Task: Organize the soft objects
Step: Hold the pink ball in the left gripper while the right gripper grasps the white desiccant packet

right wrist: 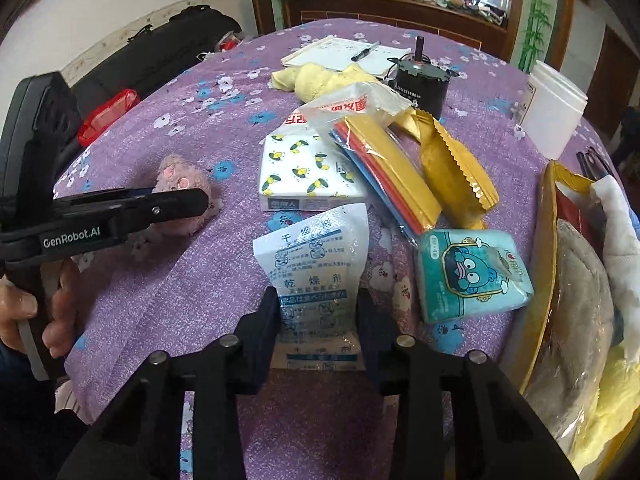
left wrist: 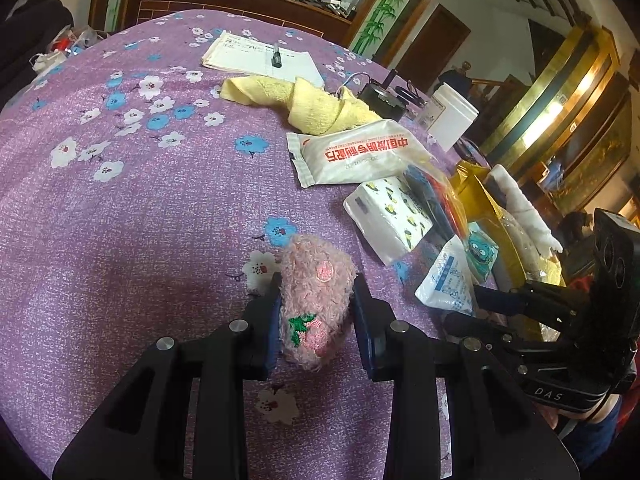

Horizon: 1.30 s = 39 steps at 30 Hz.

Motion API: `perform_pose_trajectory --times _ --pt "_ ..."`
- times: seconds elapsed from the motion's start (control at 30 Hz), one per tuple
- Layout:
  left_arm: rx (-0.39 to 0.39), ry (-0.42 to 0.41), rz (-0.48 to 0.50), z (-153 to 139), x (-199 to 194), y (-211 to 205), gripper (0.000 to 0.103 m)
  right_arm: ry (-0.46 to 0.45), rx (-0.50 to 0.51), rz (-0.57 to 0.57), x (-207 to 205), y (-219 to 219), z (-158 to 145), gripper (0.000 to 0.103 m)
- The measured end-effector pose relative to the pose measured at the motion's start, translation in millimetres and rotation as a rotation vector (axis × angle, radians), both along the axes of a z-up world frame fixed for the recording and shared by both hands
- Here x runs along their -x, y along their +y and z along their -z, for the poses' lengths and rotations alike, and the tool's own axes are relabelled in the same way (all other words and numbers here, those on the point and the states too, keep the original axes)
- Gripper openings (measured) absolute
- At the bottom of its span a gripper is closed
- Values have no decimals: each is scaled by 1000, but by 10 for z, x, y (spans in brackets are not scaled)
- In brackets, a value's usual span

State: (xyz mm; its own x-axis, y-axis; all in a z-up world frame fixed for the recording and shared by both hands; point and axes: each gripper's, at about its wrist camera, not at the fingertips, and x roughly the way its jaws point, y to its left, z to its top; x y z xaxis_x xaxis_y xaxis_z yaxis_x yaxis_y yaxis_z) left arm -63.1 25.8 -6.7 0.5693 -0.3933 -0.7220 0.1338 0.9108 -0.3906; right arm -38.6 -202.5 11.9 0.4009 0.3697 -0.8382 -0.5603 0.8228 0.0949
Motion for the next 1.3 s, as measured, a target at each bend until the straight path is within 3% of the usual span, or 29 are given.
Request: perform_pose_trajectory --times 0.2,0.5,0.7,0.9,0.97,1.1,1.2,1.3 --pt "18 -2 10 1 -2 6 31 -14 -13 21 -19 -2 -10 46" --pt "7 -29 -8 -26 33 12 31 -4 -112 34 9 -28 -8 29" --pt "103 -21 61 -83 -95 84 31 -28 -234 29 -35 22 -293 29" --pt "57 -115 12 -301 -544 423 31 -29 -325 -6 -545 346 -499 28" --pt "103 -96 -29 -224 -698 552 31 -9 -325 -19 -780 533 -439 28" --pt "143 27 -72 69 -881 638 30 45 -299 -57 -1197 962 -258 28" --pt "120 2 -112 53 -854 676 30 126 -323 -49 -1358 1097 -106 28" --pt "149 2 -124 76 -820 735 30 208 -322 20 -1446 1065 40 28"
